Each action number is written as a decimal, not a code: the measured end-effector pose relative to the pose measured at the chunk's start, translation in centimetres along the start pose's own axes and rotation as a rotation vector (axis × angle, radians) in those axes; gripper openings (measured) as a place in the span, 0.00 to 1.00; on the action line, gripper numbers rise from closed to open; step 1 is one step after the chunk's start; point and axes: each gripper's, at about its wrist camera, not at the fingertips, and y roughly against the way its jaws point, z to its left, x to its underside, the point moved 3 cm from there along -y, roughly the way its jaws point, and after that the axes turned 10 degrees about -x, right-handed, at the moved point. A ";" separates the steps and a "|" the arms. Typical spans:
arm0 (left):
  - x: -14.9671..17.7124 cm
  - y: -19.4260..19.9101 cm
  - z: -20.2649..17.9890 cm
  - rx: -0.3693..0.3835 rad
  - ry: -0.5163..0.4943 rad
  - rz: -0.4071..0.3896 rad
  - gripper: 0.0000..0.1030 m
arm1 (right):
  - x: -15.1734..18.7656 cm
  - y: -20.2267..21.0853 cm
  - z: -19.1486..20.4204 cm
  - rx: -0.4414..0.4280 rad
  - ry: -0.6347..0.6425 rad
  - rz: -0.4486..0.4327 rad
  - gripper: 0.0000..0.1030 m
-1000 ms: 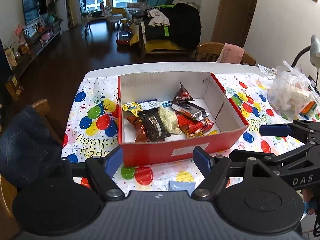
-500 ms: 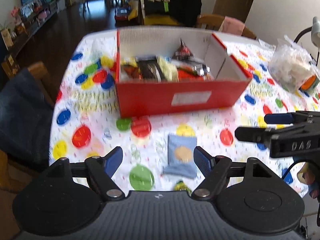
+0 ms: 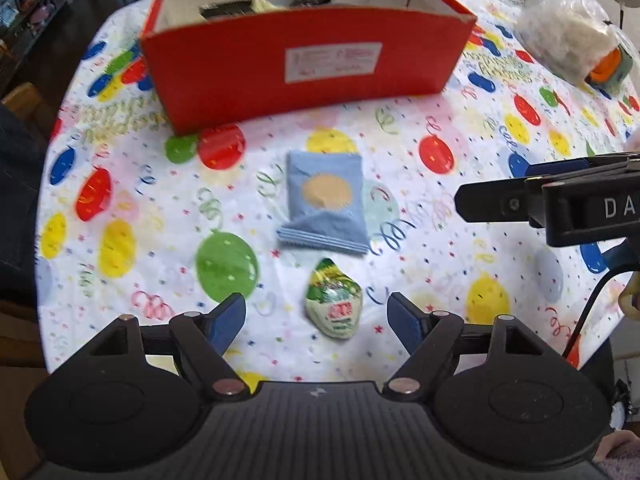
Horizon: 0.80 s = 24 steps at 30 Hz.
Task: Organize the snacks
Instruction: 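Grasp the green egg candy with the left tool while the right tool grasps the blue biscuit packet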
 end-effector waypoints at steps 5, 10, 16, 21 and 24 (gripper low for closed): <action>0.4 -1.0 -0.6 0.000 -0.019 0.014 0.75 | 0.4 -0.2 -0.2 0.008 -0.005 0.015 0.98; 0.7 -1.5 -1.2 -0.015 -0.048 0.011 0.72 | 0.4 -0.5 -0.3 0.007 -0.004 0.025 0.97; 0.7 -2.0 -1.4 -0.019 -0.058 0.018 0.50 | 0.4 -0.8 0.0 -0.001 0.005 0.034 0.97; 0.7 -1.9 -1.3 -0.028 -0.062 0.010 0.38 | 0.4 -1.3 0.2 -0.006 0.015 0.046 0.96; 0.7 -1.8 -1.3 -0.021 -0.065 0.010 0.33 | 0.4 -1.5 0.3 -0.010 0.017 0.052 0.96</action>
